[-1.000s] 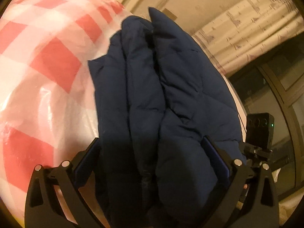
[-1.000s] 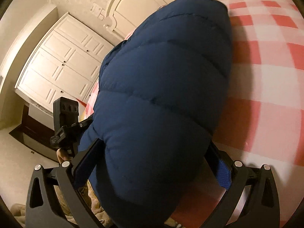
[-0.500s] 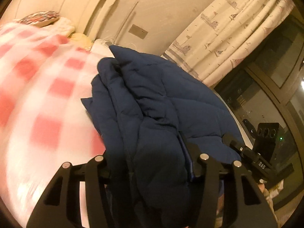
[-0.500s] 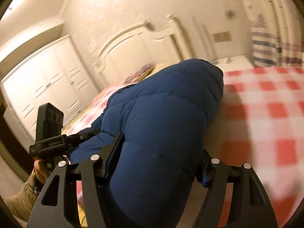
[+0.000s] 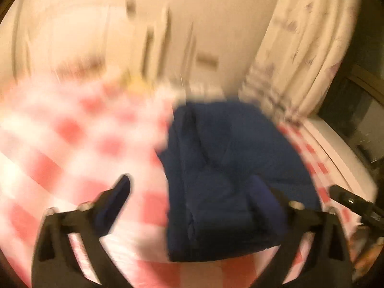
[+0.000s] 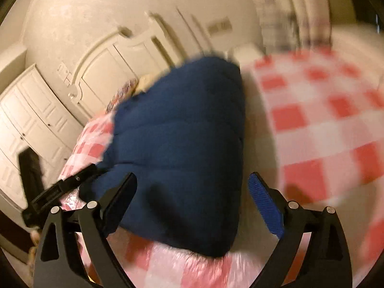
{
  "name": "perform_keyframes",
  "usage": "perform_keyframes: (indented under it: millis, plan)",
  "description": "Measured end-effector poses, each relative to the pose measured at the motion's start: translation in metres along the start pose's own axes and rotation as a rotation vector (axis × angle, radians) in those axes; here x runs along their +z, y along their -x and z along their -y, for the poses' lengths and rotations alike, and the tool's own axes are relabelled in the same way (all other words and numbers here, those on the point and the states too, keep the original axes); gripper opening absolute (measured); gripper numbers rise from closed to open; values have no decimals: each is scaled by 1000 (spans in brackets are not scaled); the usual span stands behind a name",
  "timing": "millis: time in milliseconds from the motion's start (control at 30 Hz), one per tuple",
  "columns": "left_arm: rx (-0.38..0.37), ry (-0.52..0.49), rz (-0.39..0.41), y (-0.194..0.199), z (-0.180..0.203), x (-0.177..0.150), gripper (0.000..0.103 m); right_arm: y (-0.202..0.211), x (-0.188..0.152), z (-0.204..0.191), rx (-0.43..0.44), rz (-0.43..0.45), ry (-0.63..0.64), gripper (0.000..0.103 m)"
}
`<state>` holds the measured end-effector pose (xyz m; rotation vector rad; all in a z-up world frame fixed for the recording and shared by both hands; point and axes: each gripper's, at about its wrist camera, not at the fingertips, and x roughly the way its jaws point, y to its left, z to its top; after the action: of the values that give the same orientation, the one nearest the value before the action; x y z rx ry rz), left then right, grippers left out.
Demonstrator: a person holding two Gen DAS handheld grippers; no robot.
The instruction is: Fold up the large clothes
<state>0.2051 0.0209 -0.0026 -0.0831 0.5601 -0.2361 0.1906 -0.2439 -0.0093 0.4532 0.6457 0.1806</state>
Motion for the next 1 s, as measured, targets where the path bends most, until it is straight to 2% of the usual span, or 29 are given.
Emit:
perform_keyframes:
  millis: [67,133,167,233,333,433,567,800,1000]
  plan:
    - [81,-74,118,48,17,8,101,32,2,-24,-33,65,89,92]
    - [122,-106,210,92,32,10,101,66,-5,-49,-71,137,181,95]
    - [120,-112,234,107,36,9,101,81,-11,-58,-83,163,214,99]
    - [83,-120,272,134,47,4,101,108,-22,-74,-114,210,268,99]
    - [64,-91,286,157,55,-11,101,123,-41,-82,-159,209,303,99]
    - [61,-109,272,162,66,-23,101,129,-51,-87,-177,202,318,99]
    - [109,-161,271,158,81,-35,101,132,-60,-96,-215,226,342,99]
    - [125,-105,259,155,75,-43,101,126,-63,-103,-271,235,375,99]
    - [149,-123,258,157,77,-47,101,128,-61,-102,-278,244,375,99]
